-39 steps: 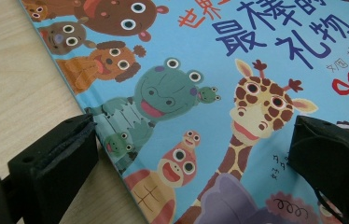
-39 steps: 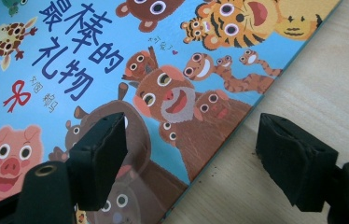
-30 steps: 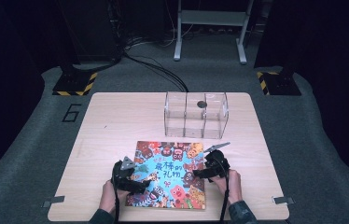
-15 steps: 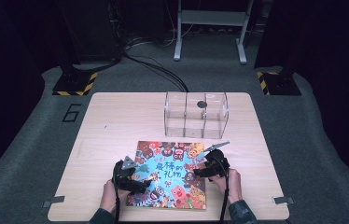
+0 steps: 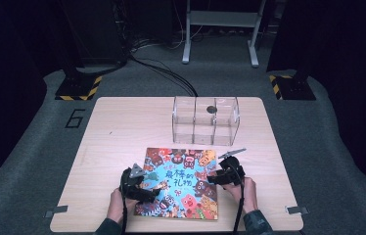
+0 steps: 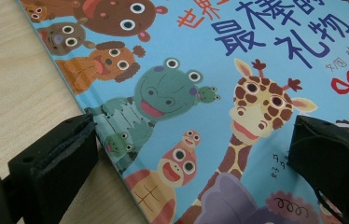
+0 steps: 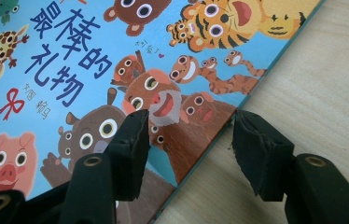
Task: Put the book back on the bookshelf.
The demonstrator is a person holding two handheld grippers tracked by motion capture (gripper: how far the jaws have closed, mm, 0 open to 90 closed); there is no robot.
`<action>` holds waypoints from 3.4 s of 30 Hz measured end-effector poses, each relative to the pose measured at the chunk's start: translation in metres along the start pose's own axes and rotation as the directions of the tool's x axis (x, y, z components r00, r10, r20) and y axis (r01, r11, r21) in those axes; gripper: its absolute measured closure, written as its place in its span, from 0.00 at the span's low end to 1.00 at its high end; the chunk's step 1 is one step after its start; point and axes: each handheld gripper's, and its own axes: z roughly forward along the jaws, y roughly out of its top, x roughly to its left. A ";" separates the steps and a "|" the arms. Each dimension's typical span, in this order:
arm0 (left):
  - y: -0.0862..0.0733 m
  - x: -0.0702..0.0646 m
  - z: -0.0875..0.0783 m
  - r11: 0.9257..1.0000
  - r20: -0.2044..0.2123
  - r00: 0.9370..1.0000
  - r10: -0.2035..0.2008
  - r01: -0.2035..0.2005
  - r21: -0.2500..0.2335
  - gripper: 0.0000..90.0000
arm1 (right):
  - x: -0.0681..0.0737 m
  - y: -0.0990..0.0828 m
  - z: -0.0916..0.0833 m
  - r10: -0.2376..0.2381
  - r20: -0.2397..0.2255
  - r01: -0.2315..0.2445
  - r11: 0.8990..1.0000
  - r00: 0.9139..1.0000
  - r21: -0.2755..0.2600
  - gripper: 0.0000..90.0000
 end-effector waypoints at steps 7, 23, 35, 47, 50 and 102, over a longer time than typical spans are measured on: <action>0.002 -0.001 0.000 1.000 0.013 1.000 -0.001 0.001 0.014 0.02 | -0.001 0.005 -0.001 0.006 0.005 -0.006 0.999 1.000 0.045 0.54; 0.004 -0.002 0.002 1.000 0.005 1.000 0.007 -0.007 0.019 0.02 | -0.011 -0.002 -0.004 0.090 -0.068 -0.090 0.996 0.994 -0.002 0.54; 0.004 -0.002 0.002 1.000 0.007 1.000 0.004 -0.005 0.021 0.02 | -0.016 -0.006 -0.004 0.140 -0.120 -0.144 0.989 0.983 -0.028 0.55; 0.004 -0.002 0.002 1.000 0.006 1.000 0.001 -0.001 0.017 0.02 | -0.009 -0.003 -0.008 0.107 -0.092 -0.109 0.994 0.990 -0.021 0.58; 0.003 -0.002 0.002 1.000 0.009 1.000 0.001 -0.001 0.014 0.02 | -0.006 -0.002 -0.006 0.084 -0.038 -0.082 0.996 0.996 0.041 0.60; 0.004 0.003 0.000 1.000 0.057 0.998 -0.002 0.000 0.030 0.01 | -0.004 0.000 -0.012 0.143 -0.150 -0.145 0.989 0.978 0.002 0.41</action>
